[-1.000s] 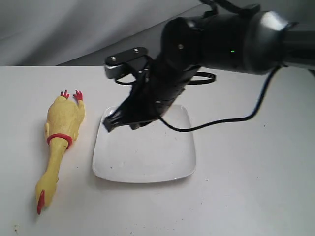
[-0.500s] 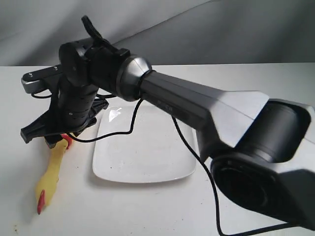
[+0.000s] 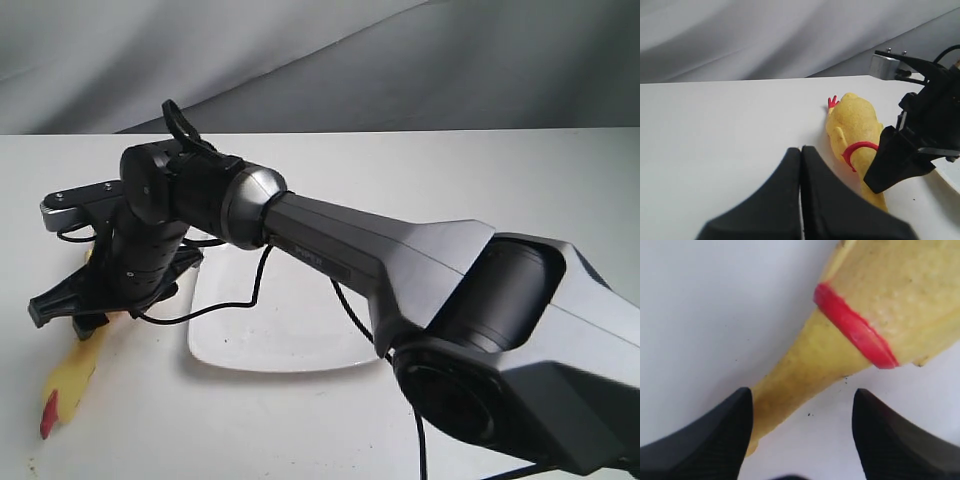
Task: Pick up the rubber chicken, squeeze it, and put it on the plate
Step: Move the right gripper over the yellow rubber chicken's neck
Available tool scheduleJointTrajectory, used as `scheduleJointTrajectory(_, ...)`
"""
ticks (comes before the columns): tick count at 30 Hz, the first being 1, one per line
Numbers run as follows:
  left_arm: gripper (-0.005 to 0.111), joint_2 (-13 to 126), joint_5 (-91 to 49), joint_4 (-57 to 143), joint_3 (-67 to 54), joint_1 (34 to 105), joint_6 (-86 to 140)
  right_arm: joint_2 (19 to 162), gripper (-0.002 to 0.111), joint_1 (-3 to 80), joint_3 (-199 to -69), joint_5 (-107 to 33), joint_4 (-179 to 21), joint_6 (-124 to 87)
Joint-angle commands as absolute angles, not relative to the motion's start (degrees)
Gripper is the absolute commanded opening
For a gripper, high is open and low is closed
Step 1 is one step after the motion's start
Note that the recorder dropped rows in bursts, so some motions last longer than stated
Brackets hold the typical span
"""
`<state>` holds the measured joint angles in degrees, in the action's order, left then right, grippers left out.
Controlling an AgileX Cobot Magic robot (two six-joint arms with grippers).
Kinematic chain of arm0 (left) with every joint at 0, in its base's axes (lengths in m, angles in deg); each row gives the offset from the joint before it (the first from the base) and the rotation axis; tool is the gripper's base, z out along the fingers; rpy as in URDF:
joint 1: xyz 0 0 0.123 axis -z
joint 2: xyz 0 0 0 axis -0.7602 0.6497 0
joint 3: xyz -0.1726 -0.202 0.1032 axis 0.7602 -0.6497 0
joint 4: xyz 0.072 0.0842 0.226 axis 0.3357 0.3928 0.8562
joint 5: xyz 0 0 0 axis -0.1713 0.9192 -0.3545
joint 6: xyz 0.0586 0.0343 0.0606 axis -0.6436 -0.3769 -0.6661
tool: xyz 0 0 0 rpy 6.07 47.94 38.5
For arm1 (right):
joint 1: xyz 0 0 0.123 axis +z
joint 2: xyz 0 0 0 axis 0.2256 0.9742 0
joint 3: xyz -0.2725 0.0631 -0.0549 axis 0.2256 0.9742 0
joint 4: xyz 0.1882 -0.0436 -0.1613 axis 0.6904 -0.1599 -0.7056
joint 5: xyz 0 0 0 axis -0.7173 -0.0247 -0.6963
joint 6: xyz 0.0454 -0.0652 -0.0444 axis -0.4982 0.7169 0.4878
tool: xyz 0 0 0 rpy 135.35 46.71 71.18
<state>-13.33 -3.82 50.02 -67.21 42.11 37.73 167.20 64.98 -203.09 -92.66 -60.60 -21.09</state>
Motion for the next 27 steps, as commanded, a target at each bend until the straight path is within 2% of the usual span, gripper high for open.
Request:
scheduleJointTrajectory(1,0.001,-13.4,-4.1,50.0,-67.3,42.4,37.9,167.2,0.055,65.3,-203.5,-91.5,-59.4,-20.8)
scheduleJointTrajectory(13,0.001,-13.4,-4.1,50.0,-67.3,42.4,37.9,167.2,0.055,65.3,-203.5,-92.6,-52.1,-20.1)
scheduleJointTrajectory(22,0.001,-13.4,-4.1,50.0,-67.3,42.4,37.9,167.2,0.055,65.3,-203.5,-92.4,-54.3,-22.7)
scheduleJointTrajectory(27,0.001,-13.4,-4.1,50.0,-67.3,42.4,37.9,167.2,0.055,67.6,-203.5,-92.0,-62.2,-26.6)
